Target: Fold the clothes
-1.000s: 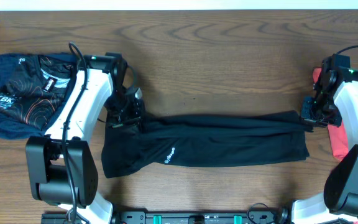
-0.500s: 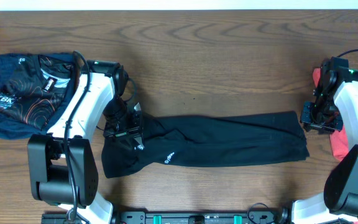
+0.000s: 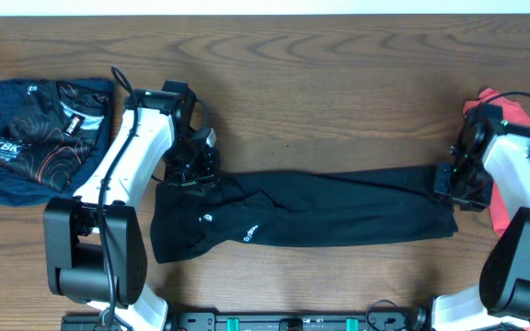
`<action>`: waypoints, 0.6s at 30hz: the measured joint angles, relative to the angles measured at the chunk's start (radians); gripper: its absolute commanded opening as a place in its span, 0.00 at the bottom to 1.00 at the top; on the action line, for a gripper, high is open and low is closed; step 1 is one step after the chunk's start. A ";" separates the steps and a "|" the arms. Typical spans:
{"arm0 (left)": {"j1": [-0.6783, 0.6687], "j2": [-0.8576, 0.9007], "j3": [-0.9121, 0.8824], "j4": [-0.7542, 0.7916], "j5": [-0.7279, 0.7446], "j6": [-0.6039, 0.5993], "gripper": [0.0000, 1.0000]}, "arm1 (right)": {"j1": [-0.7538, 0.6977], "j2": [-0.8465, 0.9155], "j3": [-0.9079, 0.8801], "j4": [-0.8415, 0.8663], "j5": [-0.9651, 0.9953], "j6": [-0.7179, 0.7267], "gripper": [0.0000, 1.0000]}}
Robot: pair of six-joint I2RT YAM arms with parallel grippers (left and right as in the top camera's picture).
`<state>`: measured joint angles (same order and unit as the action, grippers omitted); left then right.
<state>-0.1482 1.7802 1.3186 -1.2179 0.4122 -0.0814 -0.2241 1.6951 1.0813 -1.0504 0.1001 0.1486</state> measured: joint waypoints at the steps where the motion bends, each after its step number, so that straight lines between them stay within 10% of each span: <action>1: -0.001 0.000 0.000 0.000 0.000 0.000 0.39 | 0.000 0.000 -0.022 0.029 -0.003 0.000 0.62; 9: -0.001 0.000 0.000 -0.001 0.000 0.000 0.39 | 0.000 -0.002 -0.182 0.259 -0.043 -0.004 0.56; 15: -0.001 0.000 0.000 -0.005 0.000 0.000 0.38 | 0.000 -0.038 -0.237 0.340 -0.098 -0.009 0.03; 18: -0.001 0.000 0.000 -0.005 0.000 0.000 0.38 | 0.000 -0.043 -0.240 0.353 -0.113 -0.008 0.01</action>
<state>-0.1490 1.7802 1.3186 -1.2232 0.4118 -0.0814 -0.2241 1.6516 0.8413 -0.6971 -0.0124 0.1410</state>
